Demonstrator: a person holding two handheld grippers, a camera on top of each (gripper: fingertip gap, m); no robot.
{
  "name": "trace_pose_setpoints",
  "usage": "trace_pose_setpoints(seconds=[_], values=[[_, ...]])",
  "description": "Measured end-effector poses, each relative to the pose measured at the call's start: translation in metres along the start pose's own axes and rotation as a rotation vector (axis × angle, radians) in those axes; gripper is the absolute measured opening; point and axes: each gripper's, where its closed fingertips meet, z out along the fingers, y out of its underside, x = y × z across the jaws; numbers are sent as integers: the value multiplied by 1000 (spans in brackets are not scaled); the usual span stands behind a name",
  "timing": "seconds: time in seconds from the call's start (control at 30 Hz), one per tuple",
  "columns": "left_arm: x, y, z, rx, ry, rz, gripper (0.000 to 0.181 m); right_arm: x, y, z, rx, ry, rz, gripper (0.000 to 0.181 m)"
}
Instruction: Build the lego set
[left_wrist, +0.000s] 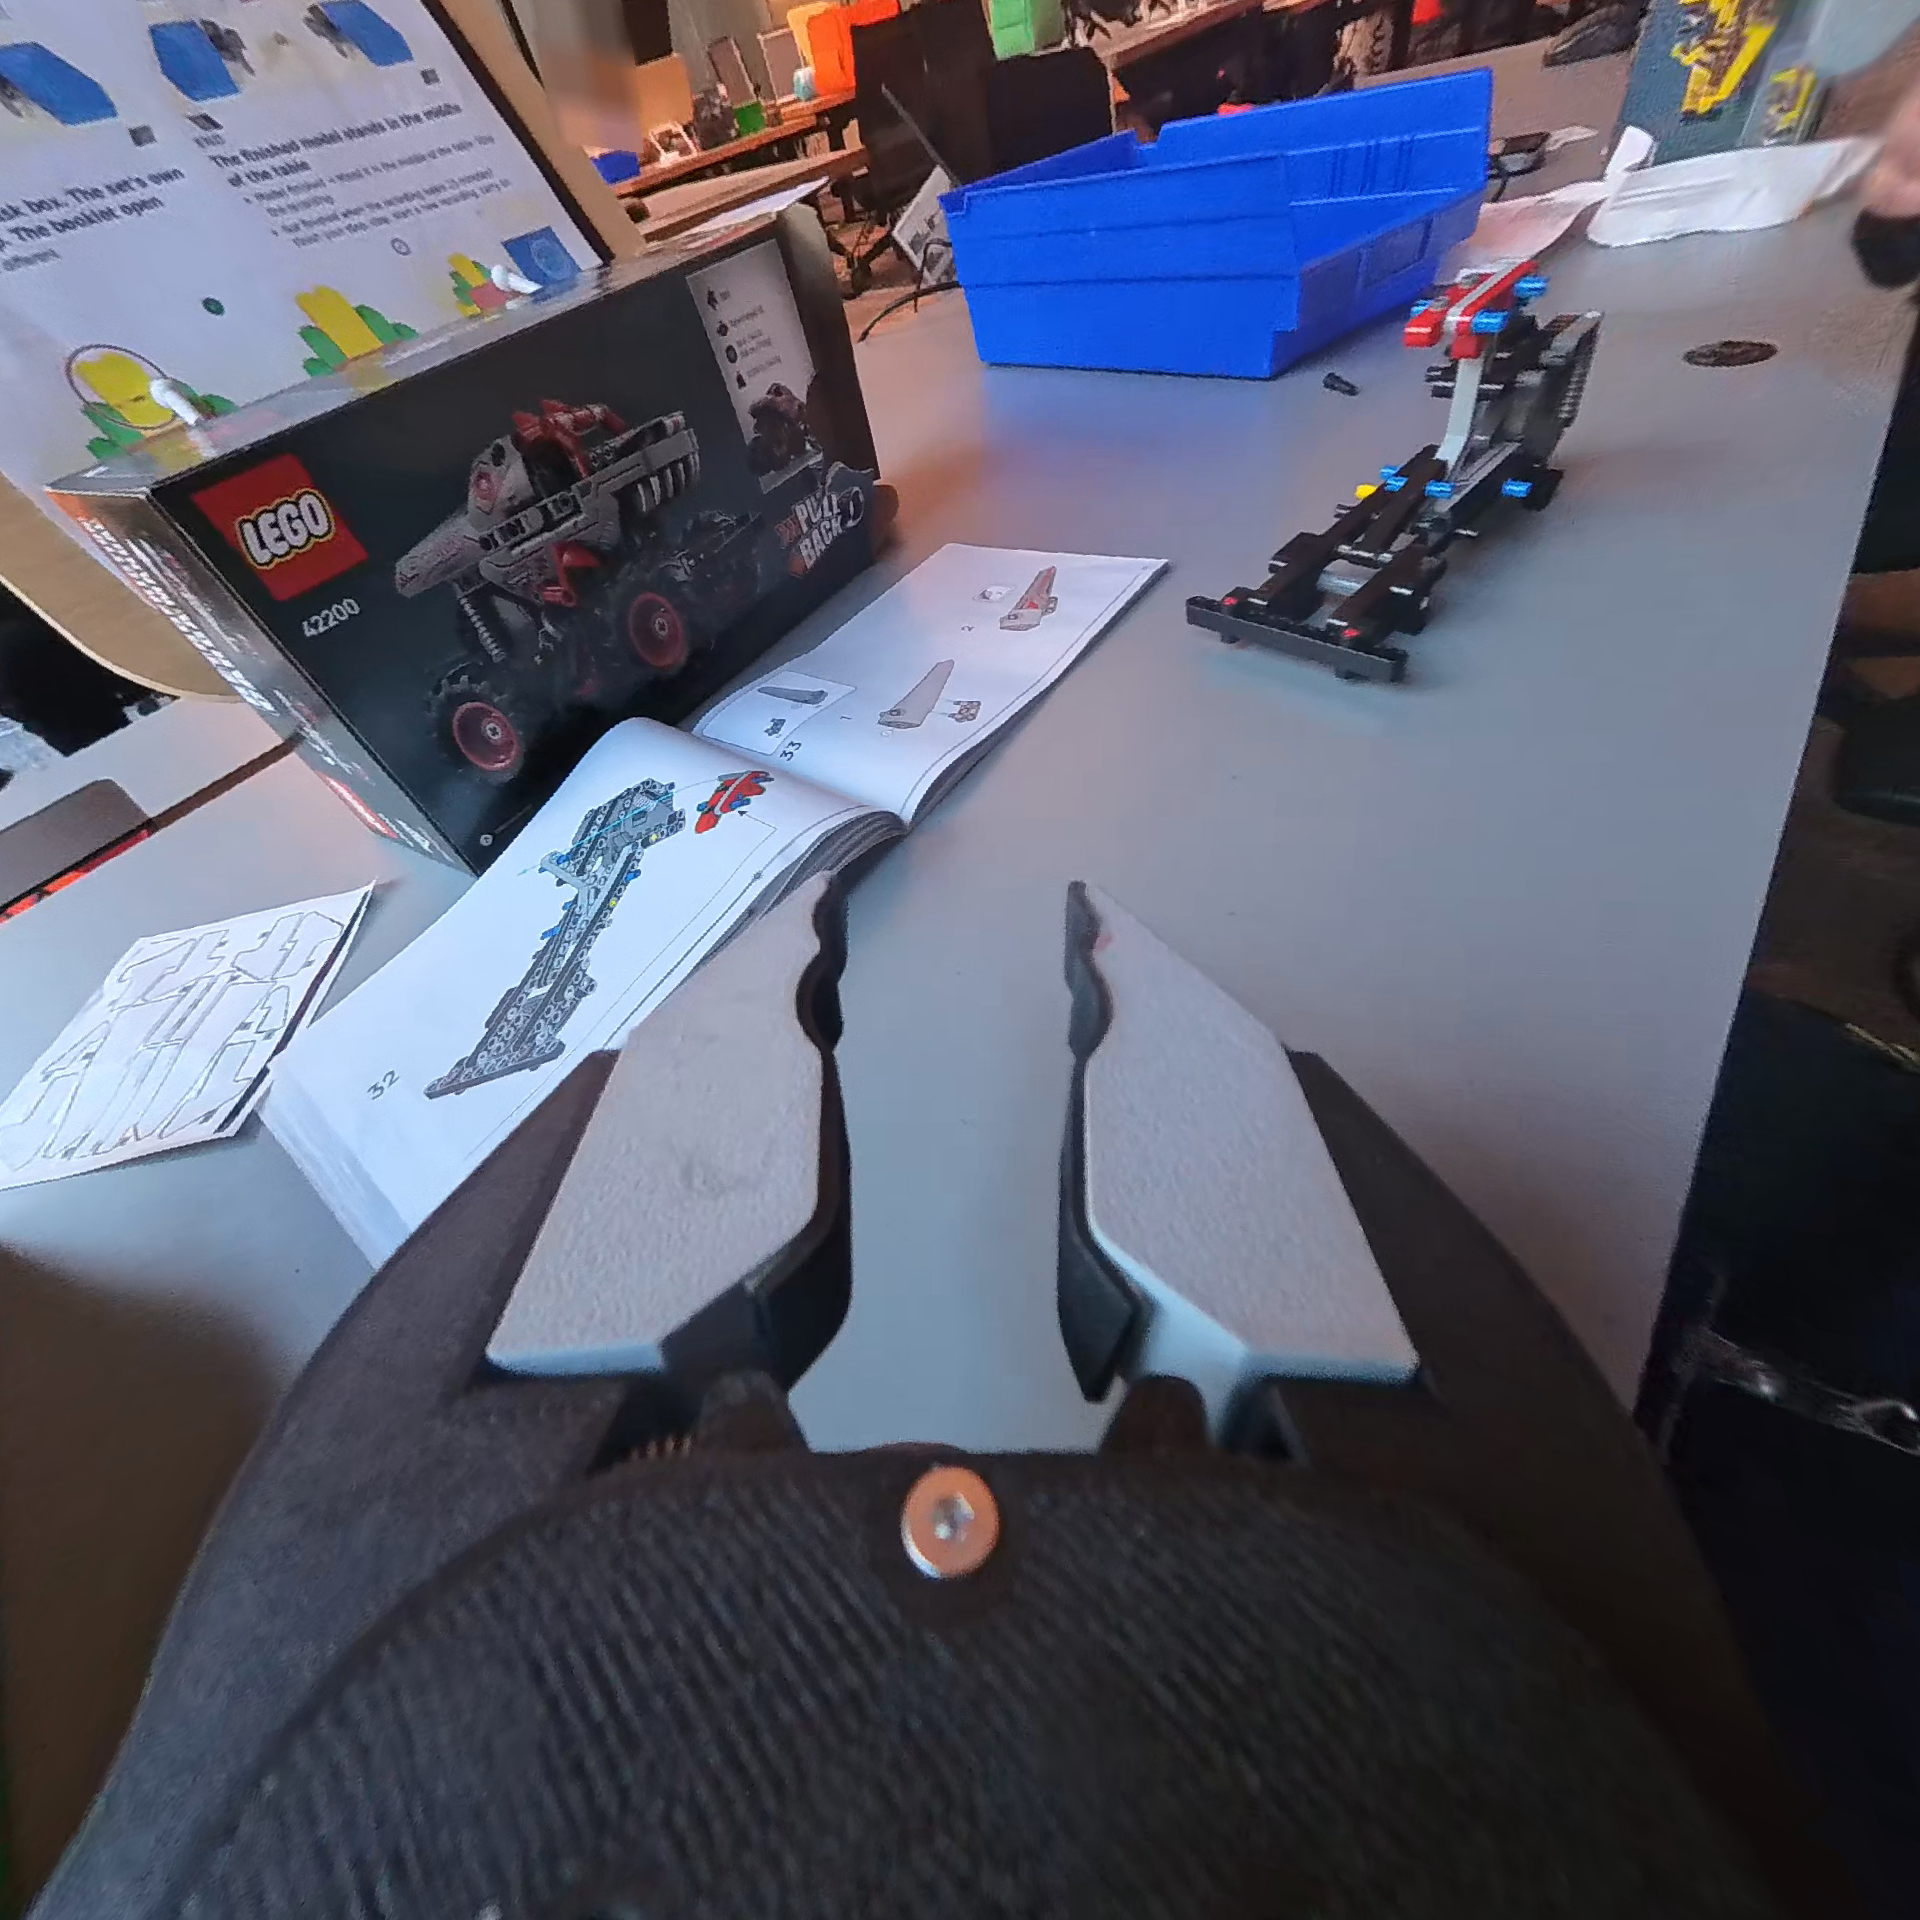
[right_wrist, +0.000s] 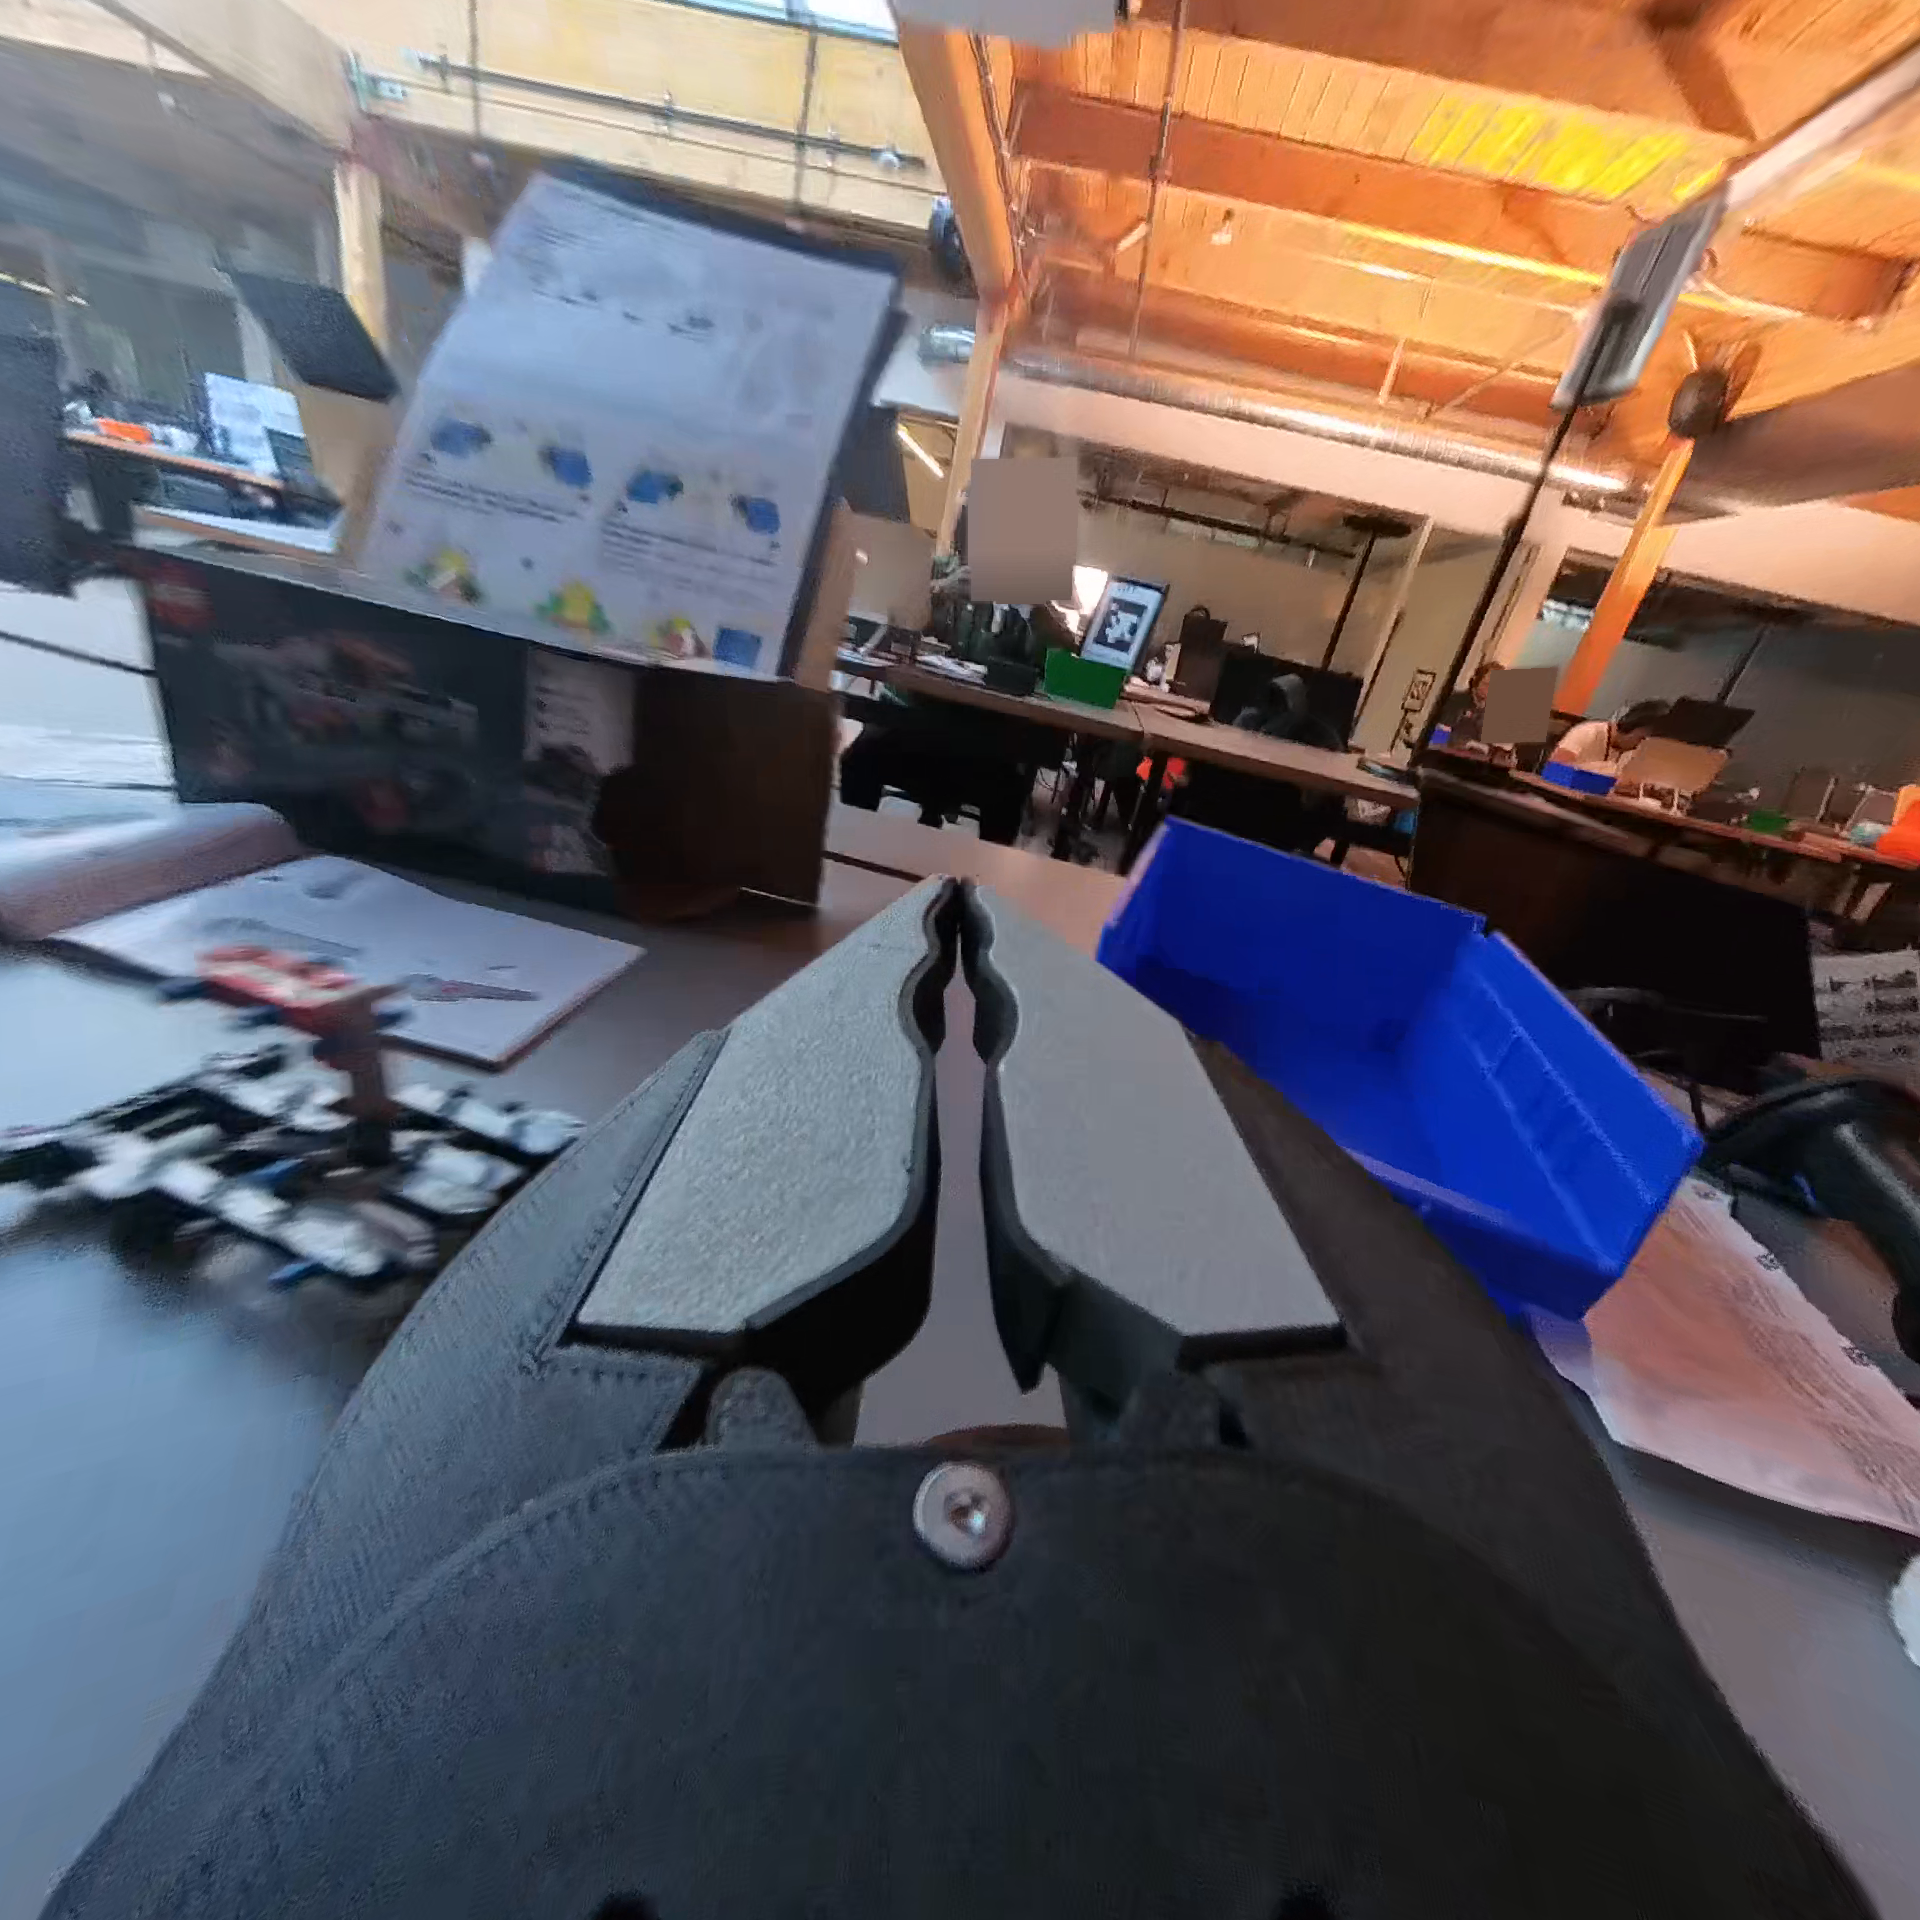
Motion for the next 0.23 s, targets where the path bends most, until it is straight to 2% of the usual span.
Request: trace_pose_setpoints(seconds=[0.1,0.17,0.23], values=[[-1,0,0,-4,-10,4,40,-70,-30,-13,-34,-182,-123,0],[-2,1,1,-9,-29,9,40,-120,-30,-15,-154,-319,-229,0],[-3,2,1,-14,-35,15,40,-171,-15,-15,-293,-477,-279,0]])
